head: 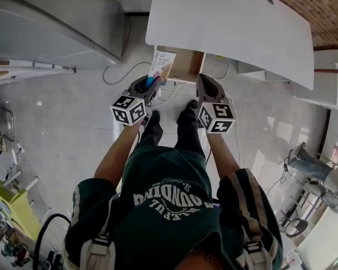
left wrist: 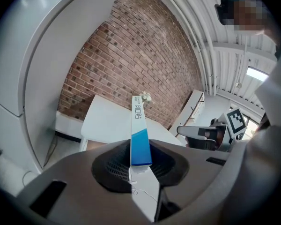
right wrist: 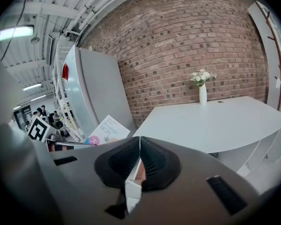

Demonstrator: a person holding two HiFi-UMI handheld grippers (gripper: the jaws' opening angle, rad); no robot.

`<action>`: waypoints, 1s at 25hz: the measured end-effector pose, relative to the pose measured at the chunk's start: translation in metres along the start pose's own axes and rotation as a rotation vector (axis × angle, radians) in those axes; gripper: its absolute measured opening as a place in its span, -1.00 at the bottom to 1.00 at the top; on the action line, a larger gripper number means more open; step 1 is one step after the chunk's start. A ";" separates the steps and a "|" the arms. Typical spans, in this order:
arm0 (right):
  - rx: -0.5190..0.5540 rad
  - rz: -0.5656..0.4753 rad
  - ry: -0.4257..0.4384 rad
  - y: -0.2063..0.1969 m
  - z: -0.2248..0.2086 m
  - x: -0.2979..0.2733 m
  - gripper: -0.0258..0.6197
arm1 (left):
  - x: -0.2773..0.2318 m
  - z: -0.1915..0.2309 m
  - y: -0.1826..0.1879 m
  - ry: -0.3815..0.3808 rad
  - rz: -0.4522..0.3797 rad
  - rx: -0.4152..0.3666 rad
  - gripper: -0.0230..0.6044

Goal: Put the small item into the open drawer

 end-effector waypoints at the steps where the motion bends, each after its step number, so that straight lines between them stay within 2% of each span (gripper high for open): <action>1: 0.003 0.009 0.007 0.000 -0.004 -0.003 -0.84 | -0.002 0.000 -0.003 0.009 0.002 0.004 -0.64; 9: 0.009 0.089 0.054 -0.015 -0.031 -0.026 -0.84 | -0.020 0.000 -0.032 0.066 0.047 0.056 -0.64; 20: 0.034 0.199 0.067 -0.047 -0.057 -0.042 -0.84 | -0.046 0.008 -0.089 0.112 0.087 0.141 -0.64; 25: 0.012 0.235 0.064 -0.069 -0.062 -0.045 -0.84 | -0.050 0.010 -0.116 0.123 0.123 0.172 -0.64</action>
Point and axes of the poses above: the fingertips, and each gripper's own axes: x backward along the fingers, z to its left, y out of its top, the point moved 8 cm from there along x, backward along the fingers, and after that the axes turned 11 degrees about -x, right-handed, at the moved point
